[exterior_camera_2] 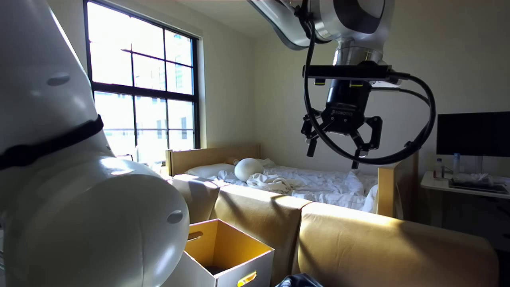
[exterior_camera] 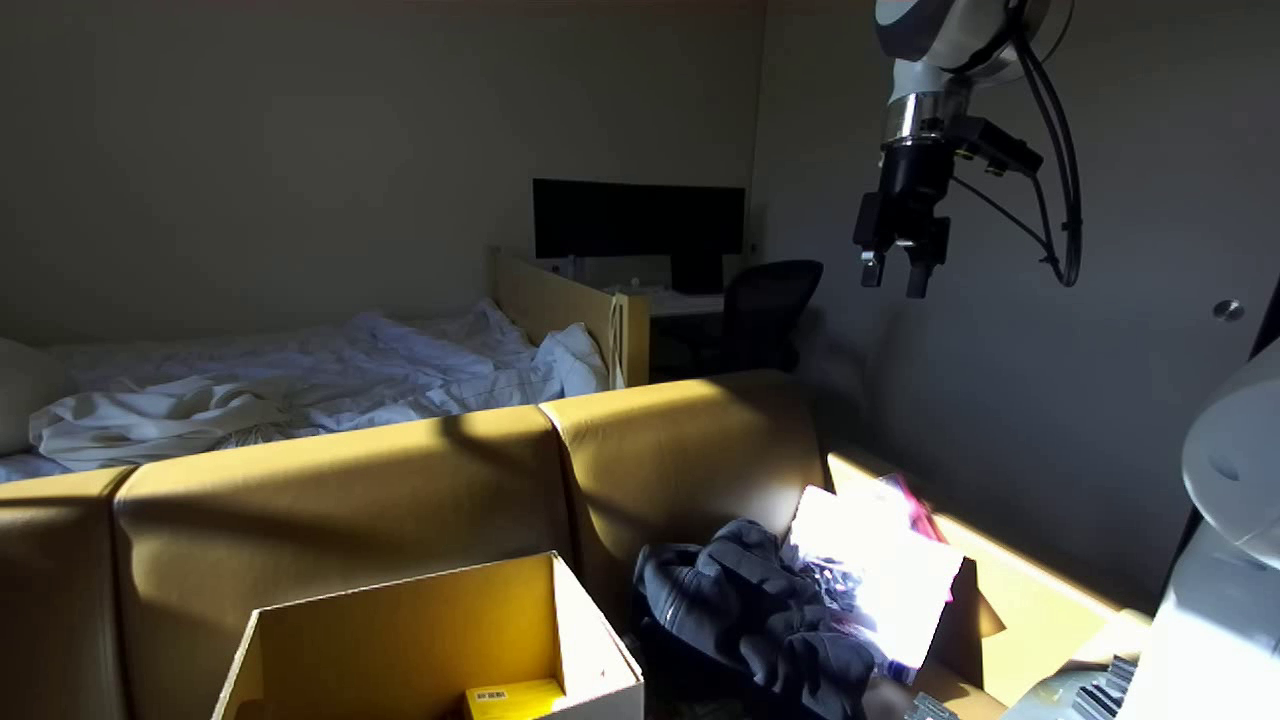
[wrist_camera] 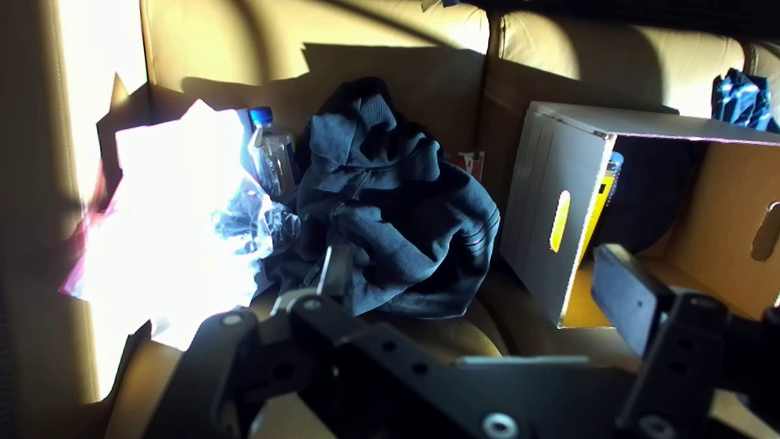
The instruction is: Put the black jersey in the box
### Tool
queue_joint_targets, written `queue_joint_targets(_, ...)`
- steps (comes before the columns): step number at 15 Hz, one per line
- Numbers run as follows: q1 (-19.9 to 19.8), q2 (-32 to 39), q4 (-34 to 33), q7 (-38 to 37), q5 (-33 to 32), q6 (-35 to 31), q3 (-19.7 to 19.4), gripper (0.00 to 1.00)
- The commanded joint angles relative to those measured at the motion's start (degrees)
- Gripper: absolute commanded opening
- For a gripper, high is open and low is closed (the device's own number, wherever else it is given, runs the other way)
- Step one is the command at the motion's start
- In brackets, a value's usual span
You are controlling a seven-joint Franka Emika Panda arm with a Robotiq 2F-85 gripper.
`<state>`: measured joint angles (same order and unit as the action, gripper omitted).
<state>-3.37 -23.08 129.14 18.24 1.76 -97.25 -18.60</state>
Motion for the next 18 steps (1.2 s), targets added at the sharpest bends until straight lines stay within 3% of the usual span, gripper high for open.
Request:
queue_joint_targets(1,-1.7,0.8,-2.5,0.3,0.6,1.3,1.9,1.0)
queue_joint_targets(3,-0.8,3.1,-7.0,0.6,-0.1,1.8,3.3,1.0)
queue_joint_targets(6,1.3,13.0,-17.5,3.0,0.4,2.8,4.9,1.0)
queue_joint_targets(9,4.9,22.4,-24.6,8.0,1.5,5.1,3.3,1.0)
queue_joint_targets(10,2.4,26.1,-26.2,7.8,0.3,4.6,6.1,1.0)
queue_joint_targets(12,1.0,32.5,-28.8,4.4,-1.1,2.6,7.3,1.0)
queue_joint_targets(15,0.1,39.2,-25.5,-6.3,-0.7,-4.7,9.2,1.0)
queue_joint_targets(18,0.3,42.8,-25.4,-13.9,-0.2,-7.7,10.8,1.0)
